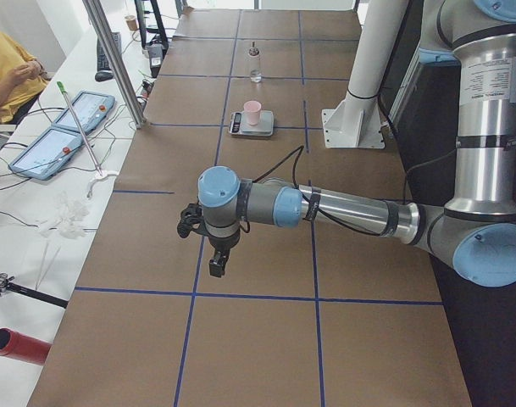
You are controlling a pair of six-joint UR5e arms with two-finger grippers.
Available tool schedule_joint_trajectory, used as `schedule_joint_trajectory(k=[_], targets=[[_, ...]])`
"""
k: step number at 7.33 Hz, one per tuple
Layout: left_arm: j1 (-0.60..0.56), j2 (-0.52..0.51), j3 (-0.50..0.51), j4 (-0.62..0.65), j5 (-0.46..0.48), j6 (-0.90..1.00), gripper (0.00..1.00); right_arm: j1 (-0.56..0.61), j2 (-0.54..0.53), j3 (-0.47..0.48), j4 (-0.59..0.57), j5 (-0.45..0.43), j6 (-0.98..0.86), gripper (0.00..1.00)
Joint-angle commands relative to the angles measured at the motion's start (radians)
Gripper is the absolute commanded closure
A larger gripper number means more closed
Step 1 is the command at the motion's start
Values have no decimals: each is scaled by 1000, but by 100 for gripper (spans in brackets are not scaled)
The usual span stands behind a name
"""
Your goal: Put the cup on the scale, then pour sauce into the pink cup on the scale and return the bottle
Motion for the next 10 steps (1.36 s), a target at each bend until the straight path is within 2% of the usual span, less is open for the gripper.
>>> schedule_joint_trajectory(k=[1, 5, 8, 10], targets=[[-2, 38, 0, 23, -1, -12, 0, -9, 3, -12, -7, -1, 5, 0], [-1, 52, -27, 29, -4, -195, 0, -9, 8, -50, -10, 10, 62, 0], [-1, 50, -21, 36, -6, -187, 0, -11, 8, -52, 0, 13, 100, 0], [-2, 50, -26, 28, 0, -132, 0, -8, -3, -14, -8, 19, 88, 0]])
